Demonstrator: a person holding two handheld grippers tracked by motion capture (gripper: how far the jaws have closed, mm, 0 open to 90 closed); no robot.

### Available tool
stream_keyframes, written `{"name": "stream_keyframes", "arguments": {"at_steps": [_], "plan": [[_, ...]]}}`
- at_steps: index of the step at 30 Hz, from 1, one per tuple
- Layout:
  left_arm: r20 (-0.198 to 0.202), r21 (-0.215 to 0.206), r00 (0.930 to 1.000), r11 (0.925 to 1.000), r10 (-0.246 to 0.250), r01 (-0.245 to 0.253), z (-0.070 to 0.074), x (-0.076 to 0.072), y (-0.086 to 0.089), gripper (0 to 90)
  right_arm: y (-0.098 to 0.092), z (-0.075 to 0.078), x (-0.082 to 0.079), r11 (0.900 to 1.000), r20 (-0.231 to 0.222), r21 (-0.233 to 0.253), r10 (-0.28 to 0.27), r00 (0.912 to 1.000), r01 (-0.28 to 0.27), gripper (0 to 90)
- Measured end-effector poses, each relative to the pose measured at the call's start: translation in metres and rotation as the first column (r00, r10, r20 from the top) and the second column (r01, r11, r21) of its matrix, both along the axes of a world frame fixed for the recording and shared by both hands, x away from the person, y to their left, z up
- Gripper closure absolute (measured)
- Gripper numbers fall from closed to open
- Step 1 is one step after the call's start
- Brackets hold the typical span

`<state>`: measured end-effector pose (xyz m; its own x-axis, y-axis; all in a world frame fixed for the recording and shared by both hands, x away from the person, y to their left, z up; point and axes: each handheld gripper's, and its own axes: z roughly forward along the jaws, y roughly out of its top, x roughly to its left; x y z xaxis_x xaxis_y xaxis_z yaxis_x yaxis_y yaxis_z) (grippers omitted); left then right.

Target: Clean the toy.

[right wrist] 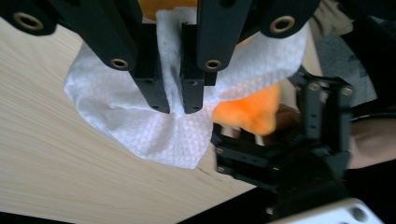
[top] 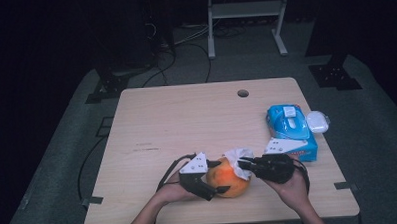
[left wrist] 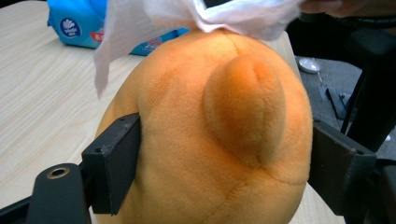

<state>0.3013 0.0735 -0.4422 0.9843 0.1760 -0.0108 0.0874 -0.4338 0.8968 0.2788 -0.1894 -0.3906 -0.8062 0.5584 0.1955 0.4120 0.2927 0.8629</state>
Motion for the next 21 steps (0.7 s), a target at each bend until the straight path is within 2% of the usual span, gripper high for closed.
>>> {"name": "stream_keyframes", "arguments": {"at_steps": [2,4,6,8,9,12,15,17,18,21], "plan": [[0.008,0.008,1.0,1.0,-0.003,0.003,0.0,-0.001,-0.001,18.8,0.01,0.001,-0.005,0.999,0.016,-0.004,0.036,0.9992,-0.036,81.7],[0.007,0.014,1.0,0.9999,-0.002,0.002,0.001,0.0,0.001,18.9,0.016,0.002,-0.006,0.999,0.035,-0.028,0.041,0.9986,-0.04,81.8],[0.0,0.005,1.0,1.0,0.002,-0.002,0.0,0.002,0.002,18.9,0.012,0.001,-0.002,0.999,0.028,-0.025,0.031,0.9991,-0.03,81.9],[-0.011,-0.005,0.9999,1.0,-0.001,0.0,-0.001,0.004,0.002,18.9,0.003,-0.003,0.003,0.999,0.023,-0.045,-0.007,0.9997,0.008,81.9],[-0.01,-0.005,0.9999,1.0,-0.003,0.003,-0.001,0.004,0.001,19.0,-0.003,-0.005,0.006,0.999,0.007,-0.036,-0.025,0.9997,0.025,81.9],[-0.006,-0.006,1.0,1.0,-0.003,0.003,-0.001,0.003,0.003,18.9,-0.017,-0.005,0.008,0.996,-0.002,-0.042,-0.077,0.997,0.077,81.9],[-0.018,-0.011,0.9998,0.9999,0.001,-0.001,-0.002,0.005,0.005,19.0,-0.016,0.0,0.004,0.999,0.007,-0.02,-0.05,0.9987,0.05,81.8],[-0.02,-0.008,0.9998,1.0,-0.001,0.001,-0.001,0.007,0.007,19.0,-0.01,0.001,0.002,0.999,0.021,-0.037,-0.029,0.9994,0.029,81.8],[-0.023,-0.008,0.9997,1.0,0.0,0.0,-0.001,0.007,0.008,18.9,-0.008,0.0,0.002,0.998,0.027,-0.054,-0.029,0.9992,0.03,81.9],[-0.03,-0.012,0.9995,0.9999,0.003,-0.004,-0.001,0.008,0.009,19.0,-0.014,-0.004,0.007,0.997,0.012,-0.058,-0.052,0.9986,0.053,81.9]]}}
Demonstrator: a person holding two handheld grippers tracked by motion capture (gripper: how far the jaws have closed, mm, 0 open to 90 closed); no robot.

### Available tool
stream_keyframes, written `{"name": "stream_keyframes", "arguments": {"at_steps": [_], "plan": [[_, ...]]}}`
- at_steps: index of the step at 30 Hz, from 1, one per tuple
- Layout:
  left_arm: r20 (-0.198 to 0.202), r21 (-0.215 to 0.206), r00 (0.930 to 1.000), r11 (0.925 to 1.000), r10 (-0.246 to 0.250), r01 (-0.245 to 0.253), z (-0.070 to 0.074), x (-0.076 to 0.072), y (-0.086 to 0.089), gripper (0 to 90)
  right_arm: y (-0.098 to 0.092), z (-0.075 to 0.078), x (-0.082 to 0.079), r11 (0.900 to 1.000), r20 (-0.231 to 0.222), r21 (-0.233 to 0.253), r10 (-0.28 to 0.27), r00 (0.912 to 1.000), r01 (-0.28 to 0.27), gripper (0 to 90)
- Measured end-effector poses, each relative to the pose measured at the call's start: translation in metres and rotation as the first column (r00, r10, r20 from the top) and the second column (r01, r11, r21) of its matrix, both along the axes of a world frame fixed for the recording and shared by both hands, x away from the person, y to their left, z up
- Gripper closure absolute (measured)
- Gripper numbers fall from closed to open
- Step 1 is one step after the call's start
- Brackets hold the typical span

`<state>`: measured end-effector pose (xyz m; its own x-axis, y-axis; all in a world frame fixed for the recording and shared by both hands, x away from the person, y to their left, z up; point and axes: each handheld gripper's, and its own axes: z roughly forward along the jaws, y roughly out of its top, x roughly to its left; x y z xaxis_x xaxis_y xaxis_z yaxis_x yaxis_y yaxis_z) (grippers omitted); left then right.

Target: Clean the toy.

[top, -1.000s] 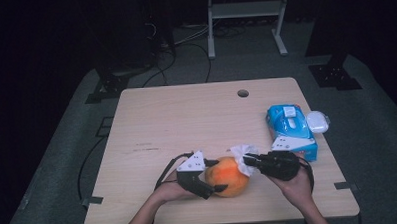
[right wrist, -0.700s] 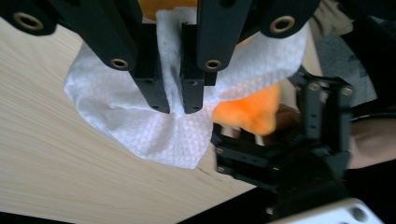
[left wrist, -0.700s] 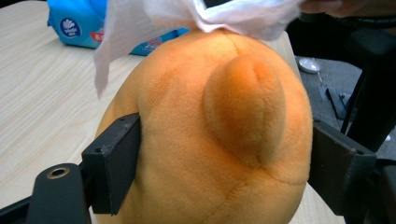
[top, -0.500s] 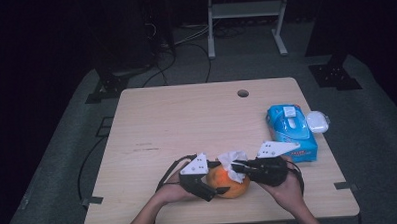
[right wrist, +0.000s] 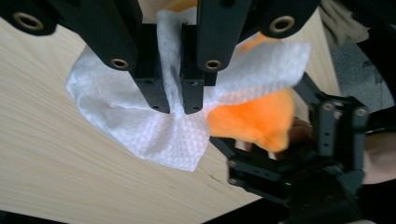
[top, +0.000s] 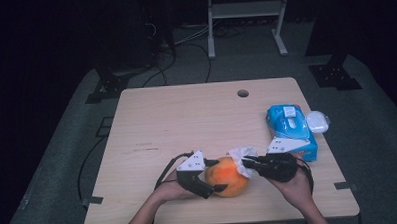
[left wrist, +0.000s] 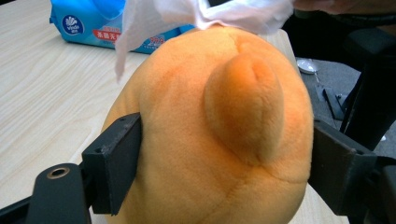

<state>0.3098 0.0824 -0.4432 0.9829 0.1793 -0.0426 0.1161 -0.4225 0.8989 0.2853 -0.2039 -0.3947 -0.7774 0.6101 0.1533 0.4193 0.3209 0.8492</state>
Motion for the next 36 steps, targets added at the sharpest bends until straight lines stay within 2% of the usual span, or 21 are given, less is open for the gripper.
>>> {"name": "stream_keyframes", "arguments": {"at_steps": [3,4,6,8,10,11,14,15,16,20,22,24,26,28,30,32,34,36], "plan": [[-0.004,0.0,1.0,1.0,0.002,-0.002,0.0,0.001,0.002,19.0,-0.011,-0.003,0.003,0.999,-0.023,0.014,-0.041,0.9989,0.041,81.9],[-0.012,-0.008,0.9999,0.9999,0.007,-0.007,0.0,0.002,0.003,19.0,-0.013,-0.002,0.002,0.999,-0.031,0.036,-0.04,0.9987,0.041,81.9],[-0.027,-0.022,0.9996,0.9997,0.012,-0.012,-0.002,0.005,0.003,19.0,-0.01,0.003,-0.001,0.997,-0.024,0.082,-0.002,0.9997,0.004,81.9],[-0.03,-0.016,0.9995,0.9998,0.01,-0.011,-0.001,0.006,0.004,19.0,0.0,0.007,-0.004,0.998,0.001,0.055,0.024,0.9997,-0.024,81.9],[-0.029,-0.012,0.9995,0.9998,0.014,-0.014,0.0,0.007,0.006,19.0,0.003,0.004,-0.004,0.999,0.007,0.026,0.026,0.9996,-0.026,81.9],[-0.034,-0.015,0.9993,0.9997,0.017,-0.017,-0.001,0.008,0.007,19.0,0.002,0.001,-0.002,0.999,-0.004,0.027,0.024,0.9997,-0.024,81.9],[-0.053,-0.027,0.9983,0.9993,0.025,-0.027,-0.002,0.01,0.011,19.0,-0.009,-0.008,0.004,0.999,-0.037,0.008,-0.036,0.9987,0.036,81.9],[-0.062,-0.033,0.9975,0.9988,0.033,-0.035,-0.002,0.011,0.012,19.0,-0.011,-0.01,0.004,0.999,-0.05,0.015,-0.041,0.9979,0.042,81.9],[-0.065,-0.033,0.9971,0.9986,0.039,-0.041,-0.002,0.012,0.012,18.9,-0.011,-0.01,0.002,0.998,-0.055,0.046,-0.028,0.9981,0.031,81.9],[-0.084,-0.04,0.9951,0.9976,0.053,-0.056,-0.001,0.014,0.011,18.9,0.003,0.002,-0.005,0.997,-0.011,0.073,0.032,0.9994,-0.031,81.9],[-0.088,-0.035,0.9942,0.9973,0.062,-0.065,0.0,0.015,0.012,18.9,0.009,0.001,-0.006,0.998,-0.001,0.042,0.043,0.9991,-0.043,81.9],[-0.098,-0.036,0.9925,0.9963,0.074,-0.078,0.0,0.016,0.012,18.9,0.007,-0.007,-0.002,0.998,-0.023,0.047,0.039,0.999,-0.038,82.0],[-0.118,-0.046,0.9891,0.9945,0.088,-0.094,0.0,0.017,0.012,18.9,0.0,-0.012,0.003,0.999,-0.046,0.045,0.006,0.9989,-0.004,82.0],[-0.118,-0.044,0.989,0.9946,0.089,-0.094,0.0,0.017,0.013,18.9,-0.005,-0.014,0.004,0.999,-0.058,0.036,-0.022,0.9981,0.024,82.0],[-0.118,-0.045,0.9888,0.9942,0.091,-0.097,-0.001,0.017,0.013,18.9,-0.002,-0.008,-0.001,0.998,-0.044,0.067,0.003,0.999,0.0,82.0],[-0.127,-0.052,0.9867,0.9927,0.101,-0.109,-0.001,0.017,0.012,18.9,0.006,-0.003,-0.005,0.997,-0.016,0.068,0.036,0.9992,-0.034,81.9],[-0.137,-0.048,0.9844,0.9919,0.11,-0.117,-0.001,0.018,0.013,17.5,0.015,-0.002,-0.008,0.997,0.004,0.038,0.061,0.9982,-0.061,81.9],[-0.137,-0.048,0.9833,0.9908,0.119,-0.127,0.0,0.019,0.013,17.5,0.015,-0.006,-0.005,0.998,-0.006,0.031,0.059,0.9982,-0.059,82.0]]}}
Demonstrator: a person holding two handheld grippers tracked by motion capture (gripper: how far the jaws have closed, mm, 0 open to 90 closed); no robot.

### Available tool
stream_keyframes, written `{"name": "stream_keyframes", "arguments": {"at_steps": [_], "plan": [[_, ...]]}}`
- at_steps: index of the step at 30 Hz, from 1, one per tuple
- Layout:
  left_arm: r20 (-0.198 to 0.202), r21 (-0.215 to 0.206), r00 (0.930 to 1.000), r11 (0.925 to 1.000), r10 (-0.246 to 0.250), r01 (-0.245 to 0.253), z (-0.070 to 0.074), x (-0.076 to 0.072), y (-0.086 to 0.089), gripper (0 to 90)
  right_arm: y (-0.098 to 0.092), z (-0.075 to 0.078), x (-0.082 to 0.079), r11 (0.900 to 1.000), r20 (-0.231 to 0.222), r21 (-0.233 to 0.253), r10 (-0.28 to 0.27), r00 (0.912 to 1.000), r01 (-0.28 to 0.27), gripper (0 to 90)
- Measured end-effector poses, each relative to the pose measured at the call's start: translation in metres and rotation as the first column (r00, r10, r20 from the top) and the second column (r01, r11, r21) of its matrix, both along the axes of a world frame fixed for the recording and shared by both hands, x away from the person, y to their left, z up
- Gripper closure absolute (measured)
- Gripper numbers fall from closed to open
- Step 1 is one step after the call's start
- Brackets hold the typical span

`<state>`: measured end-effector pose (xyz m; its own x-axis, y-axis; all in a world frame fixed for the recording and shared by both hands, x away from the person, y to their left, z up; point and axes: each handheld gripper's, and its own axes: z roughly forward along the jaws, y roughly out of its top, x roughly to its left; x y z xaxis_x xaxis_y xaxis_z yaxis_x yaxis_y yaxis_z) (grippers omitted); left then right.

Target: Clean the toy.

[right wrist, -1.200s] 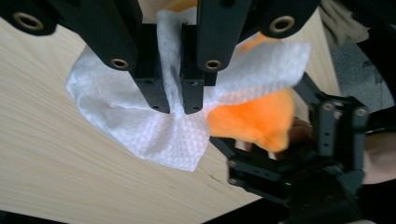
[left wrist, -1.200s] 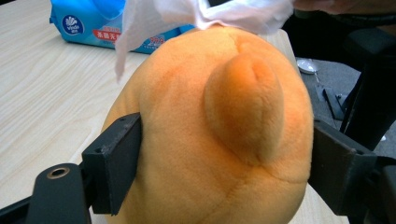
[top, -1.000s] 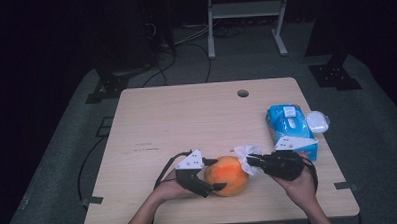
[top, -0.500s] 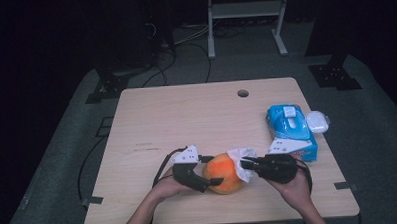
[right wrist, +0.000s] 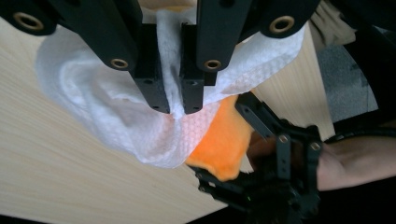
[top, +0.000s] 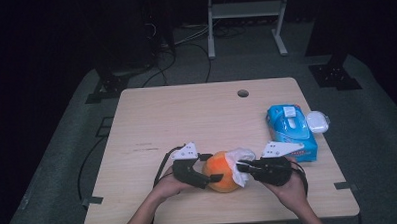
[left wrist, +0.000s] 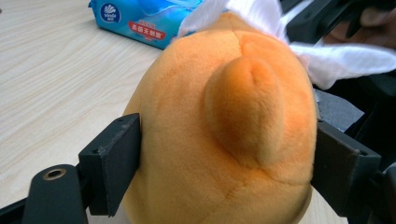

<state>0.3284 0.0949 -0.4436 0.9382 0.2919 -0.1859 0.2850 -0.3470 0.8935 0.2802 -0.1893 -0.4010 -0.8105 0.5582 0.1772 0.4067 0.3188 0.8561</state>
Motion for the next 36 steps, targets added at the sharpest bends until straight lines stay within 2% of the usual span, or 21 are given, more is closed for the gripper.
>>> {"name": "stream_keyframes", "arguments": {"at_steps": [1,3,5,6,9,12,13,14,16,19,21,24,28,32,36], "plan": [[-0.008,-0.005,0.9999,0.9999,0.009,-0.009,0.0,0.0,-0.001,17.6,-0.003,-0.003,0.003,1.0,-0.011,0.002,-0.008,0.9999,0.008,82.1],[-0.016,-0.004,0.9998,1.0,0.009,-0.009,0.0,0.0,-0.001,17.7,-0.012,-0.007,0.007,0.998,-0.023,-0.016,-0.061,0.9979,0.061,82.1],[-0.007,-0.003,1.0,1.0,0.004,-0.004,-0.001,-0.001,-0.001,17.7,-0.02,-0.007,0.007,0.996,-0.037,0.001,-0.085,0.9957,0.085,82.1],[-0.006,-0.002,1.0,1.0,0.006,-0.006,-0.001,-0.001,-0.002,17.8,-0.019,-0.005,0.006,0.997,-0.034,0.016,-0.078,0.9963,0.079,82.1],[-0.011,-0.006,0.9997,0.9998,0.02,-0.02,-0.001,-0.002,-0.004,17.7,-0.007,0.005,-0.002,0.998,-0.005,0.056,-0.009,0.9999,0.009,82.0],[-0.009,0.001,0.9998,0.9998,0.019,-0.019,0.0,-0.002,-0.004,17.7,0.008,0.003,-0.005,1.0,0.021,-0.008,0.019,0.9996,-0.019,82.0],[-0.013,0.0,0.9997,0.9998,0.022,-0.022,0.0,-0.002,-0.004,17.7,0.007,0.001,-0.003,1.0,0.013,-0.003,0.018,0.9998,-0.018,82.1],[-0.013,0.0,0.9997,0.9997,0.023,-0.023,0.001,-0.002,-0.005,18.1,0.003,-0.001,0.0,1.0,-0.001,0.009,0.008,1.0,-0.008,82.2],[-0.012,0.002,0.9997,0.9998,0.021,-0.021,0.001,-0.003,-0.006,18.1,-0.006,-0.004,0.004,0.999,0.0,-0.005,-0.036,0.9994,0.036,82.2],[-0.006,0.004,0.9999,1.0,0.009,-0.009,0.0,-0.004,-0.007,18.1,-0.017,-0.004,0.006,0.996,-0.013,0.0,-0.084,0.9964,0.084,82.2],[0.014,0.018,0.9998,0.9997,-0.015,0.015,0.001,-0.006,-0.008,18.5,-0.016,-0.001,0.004,0.997,-0.007,0.017,-0.076,0.9971,0.076,82.1],[0.04,0.032,0.9985,0.9989,-0.036,0.034,0.002,-0.011,-0.01,19.8,-0.012,0.0,0.004,0.998,0.003,0.006,-0.069,0.9976,0.069,82.2],[0.059,0.053,0.9972,0.9977,-0.046,0.043,0.004,-0.014,-0.014,20.1,-0.018,-0.003,0.006,0.996,-0.02,0.025,-0.083,0.9963,0.083,82.1],[0.096,0.075,0.9931,0.9953,-0.068,0.06,0.005,-0.019,-0.016,20.0,-0.015,0.002,0.002,0.997,-0.001,0.032,-0.077,0.997,0.077,82.1],[0.132,0.098,0.987,0.992,-0.091,0.079,0.006,-0.024,-0.019,20.0,-0.014,0.005,0.001,0.996,0.001,0.048,-0.069,0.9976,0.069,82.1]]}}
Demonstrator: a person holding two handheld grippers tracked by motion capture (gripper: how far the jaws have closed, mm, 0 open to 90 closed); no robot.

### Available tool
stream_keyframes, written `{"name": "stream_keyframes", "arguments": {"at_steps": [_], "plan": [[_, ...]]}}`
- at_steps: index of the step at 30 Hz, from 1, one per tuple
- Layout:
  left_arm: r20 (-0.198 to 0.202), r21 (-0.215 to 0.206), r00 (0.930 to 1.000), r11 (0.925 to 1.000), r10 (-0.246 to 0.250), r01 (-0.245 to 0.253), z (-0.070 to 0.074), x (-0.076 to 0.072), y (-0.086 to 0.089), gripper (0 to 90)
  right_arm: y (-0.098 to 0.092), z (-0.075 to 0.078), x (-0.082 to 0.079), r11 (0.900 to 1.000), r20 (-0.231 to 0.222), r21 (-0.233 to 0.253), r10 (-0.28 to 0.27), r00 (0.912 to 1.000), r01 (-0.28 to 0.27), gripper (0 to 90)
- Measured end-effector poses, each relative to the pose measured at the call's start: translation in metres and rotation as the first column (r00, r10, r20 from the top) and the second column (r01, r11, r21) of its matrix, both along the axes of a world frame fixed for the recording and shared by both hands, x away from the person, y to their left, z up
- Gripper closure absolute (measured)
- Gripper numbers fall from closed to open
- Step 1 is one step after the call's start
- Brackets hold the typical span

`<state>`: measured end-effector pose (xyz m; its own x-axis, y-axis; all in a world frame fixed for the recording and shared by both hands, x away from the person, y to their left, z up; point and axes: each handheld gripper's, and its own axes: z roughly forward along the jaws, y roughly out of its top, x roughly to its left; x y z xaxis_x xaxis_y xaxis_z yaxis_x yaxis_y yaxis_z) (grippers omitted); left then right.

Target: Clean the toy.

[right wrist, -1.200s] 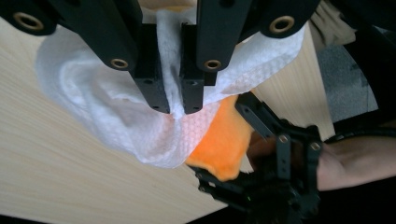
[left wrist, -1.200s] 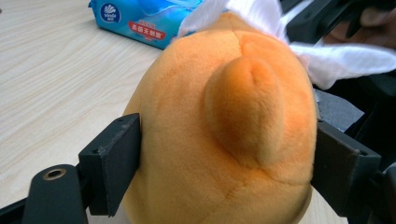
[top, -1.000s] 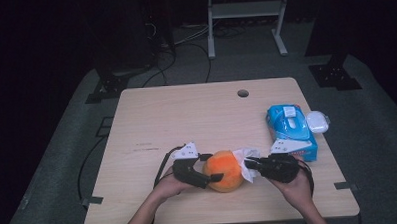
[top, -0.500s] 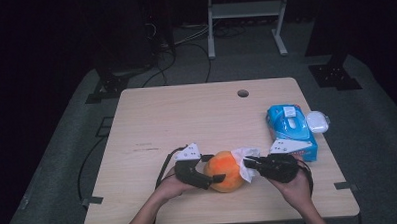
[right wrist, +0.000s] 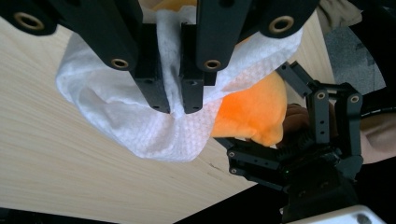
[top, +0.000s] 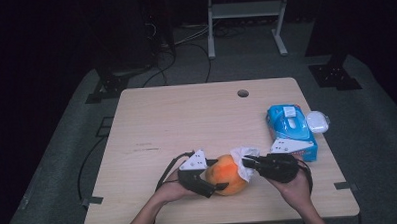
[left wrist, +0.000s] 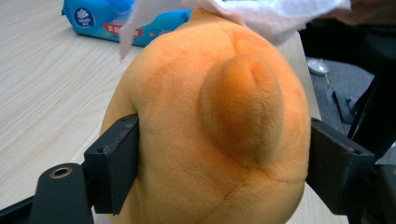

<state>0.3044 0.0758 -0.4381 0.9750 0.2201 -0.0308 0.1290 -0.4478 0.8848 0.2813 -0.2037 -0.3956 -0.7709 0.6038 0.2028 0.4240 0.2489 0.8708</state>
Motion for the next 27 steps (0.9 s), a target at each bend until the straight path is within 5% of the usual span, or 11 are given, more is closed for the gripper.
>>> {"name": "stream_keyframes", "arguments": {"at_steps": [3,8,16,23,27], "plan": [[0.041,0.02,0.9984,0.9991,-0.038,0.038,0.0,-0.006,-0.005,20.0,-0.005,0.001,0.003,1.0,-0.002,0.008,-0.005,1.0,0.005,82.1],[0.097,0.05,0.9931,0.9969,-0.066,0.061,0.0,-0.013,-0.014,19.7,-0.01,-0.008,0.009,1.0,-0.077,0.007,0.005,0.997,-0.005,82.0],[0.134,0.078,0.9867,0.9936,-0.092,0.082,0.0,-0.02,-0.019,18.2,0.022,0.004,-0.006,0.991,-0.032,0.005,0.137,0.99,-0.137,82.2],[0.136,0.067,0.9863,0.9942,-0.093,0.085,-0.001,-0.02,-0.022,18.1,0.004,-0.004,0.005,0.997,-0.055,-0.04,0.059,0.9968,-0.061,82.2],[0.138,0.069,0.9858,0.9938,-0.096,0.087,-0.001,-0.02,-0.022,18.2,0.006,-0.001,0.002,0.996,-0.058,-0.021,0.081,0.995,-0.082,82.2]]}}
